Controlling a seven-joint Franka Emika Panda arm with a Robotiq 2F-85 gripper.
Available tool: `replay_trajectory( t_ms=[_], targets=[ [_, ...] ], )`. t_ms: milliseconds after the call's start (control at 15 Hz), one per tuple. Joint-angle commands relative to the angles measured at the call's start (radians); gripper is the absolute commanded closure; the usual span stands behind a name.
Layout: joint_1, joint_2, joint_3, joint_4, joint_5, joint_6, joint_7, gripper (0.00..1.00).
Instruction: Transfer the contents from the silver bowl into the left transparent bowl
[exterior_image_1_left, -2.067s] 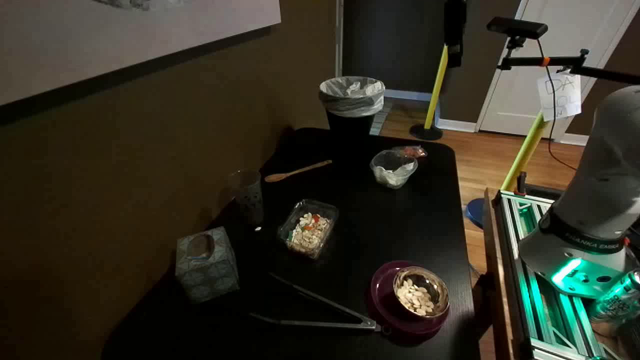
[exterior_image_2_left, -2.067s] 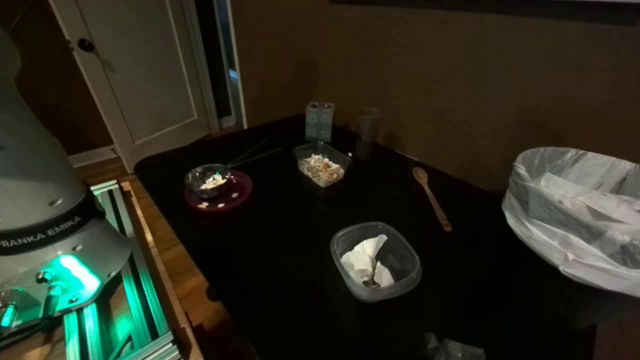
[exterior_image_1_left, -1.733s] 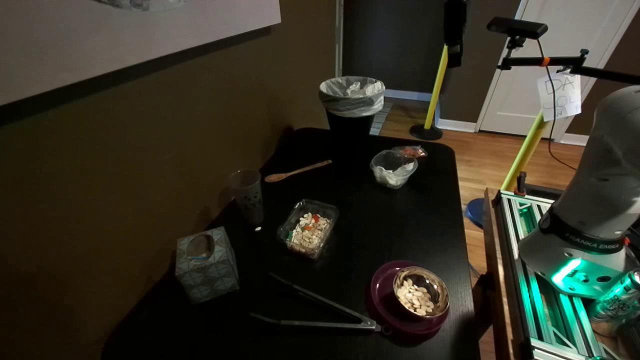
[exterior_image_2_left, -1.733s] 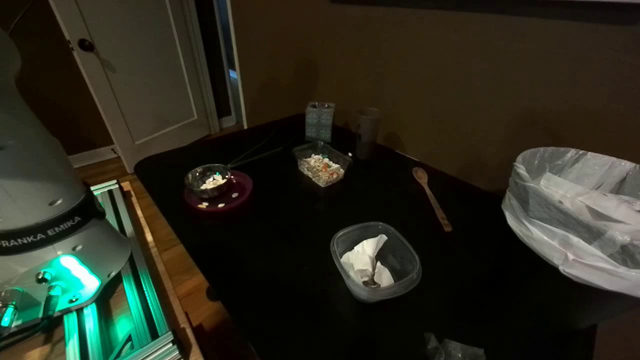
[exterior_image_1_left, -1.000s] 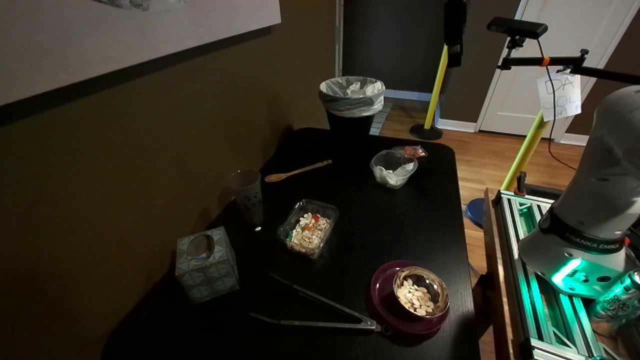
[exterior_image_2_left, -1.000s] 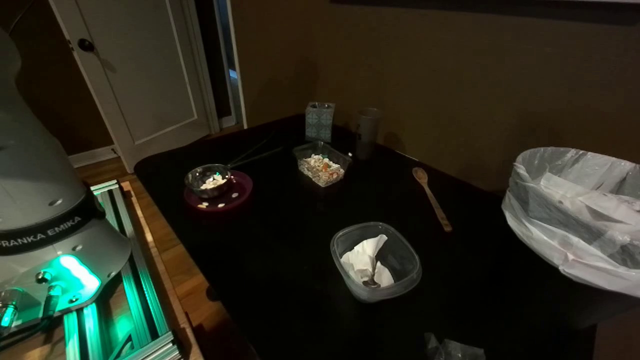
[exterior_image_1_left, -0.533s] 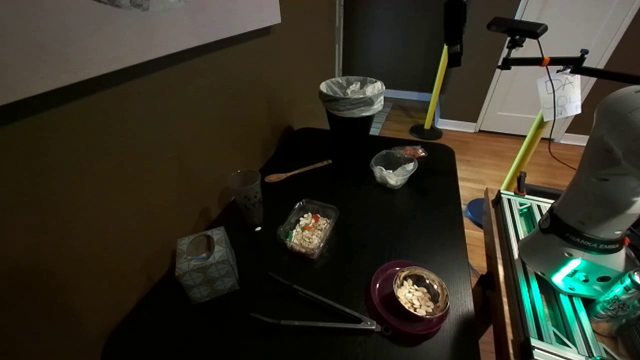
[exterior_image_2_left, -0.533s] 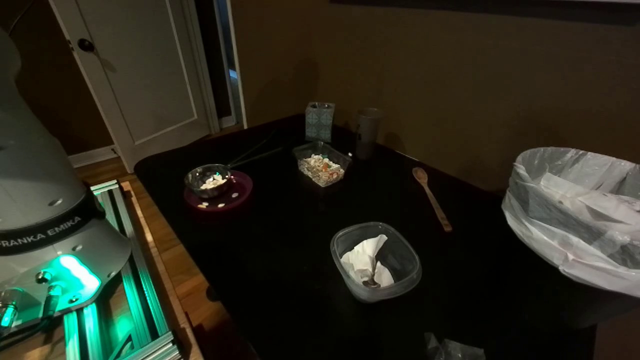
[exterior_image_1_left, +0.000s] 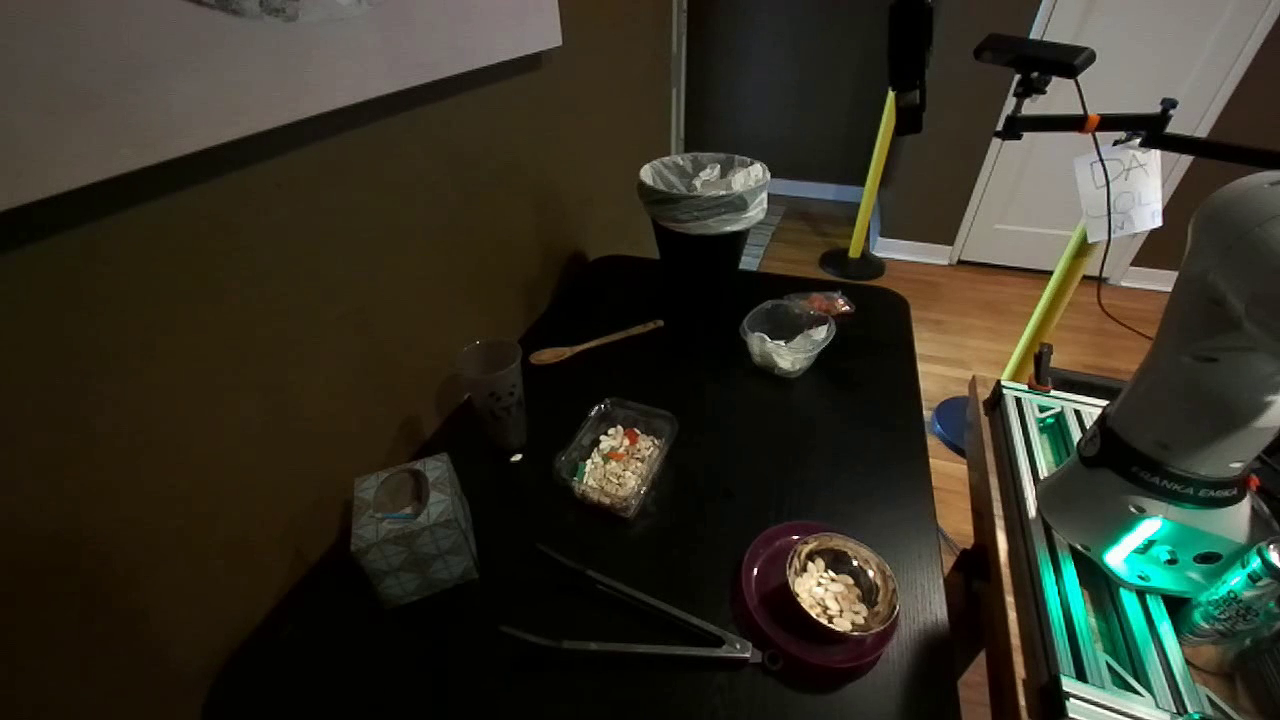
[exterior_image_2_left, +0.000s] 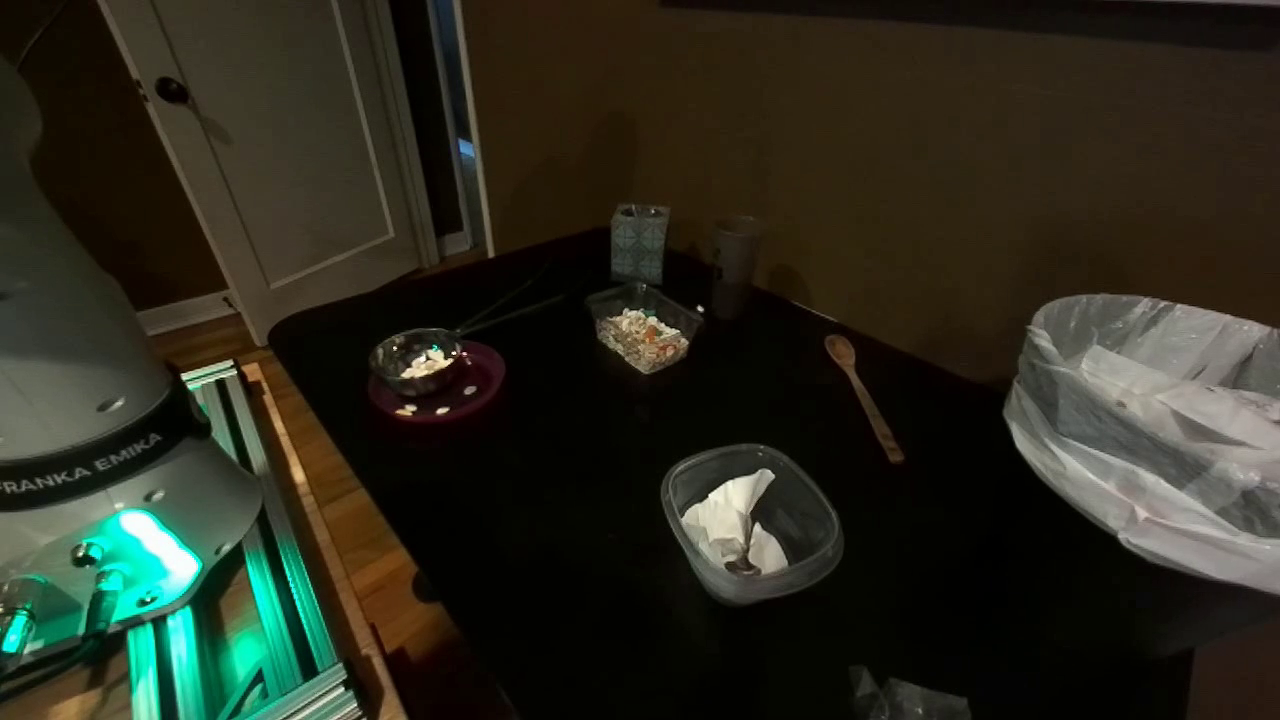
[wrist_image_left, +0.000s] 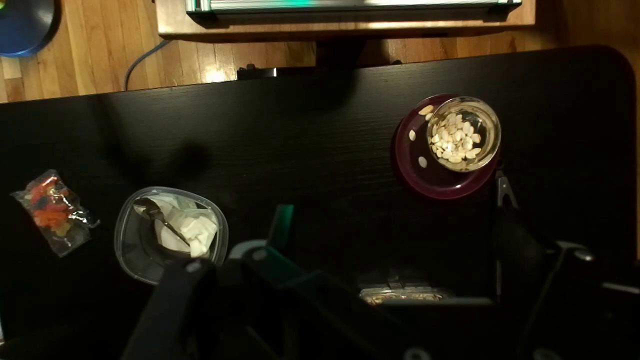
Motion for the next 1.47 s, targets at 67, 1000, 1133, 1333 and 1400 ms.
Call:
replay_trajectory(
  t_ms=[67,1000,1133,1333,1400],
  targets=[
    [0.002,0.001,-0.002,0.003,-0.001,-0.003,0.001,0.0],
    [-0.001,0.043,-0.002,-0.097,-0.003,0.157,0.023,0.0],
    [-0.006,0.088,-0.002,-0.14,0.0,0.246,0.037,0.0],
    [-0.001,0.133,0.005,-0.192,0.002,0.329,0.043,0.0],
    [0.002,0.142,0.005,-0.188,0.009,0.31,0.037,0.0]
  ],
)
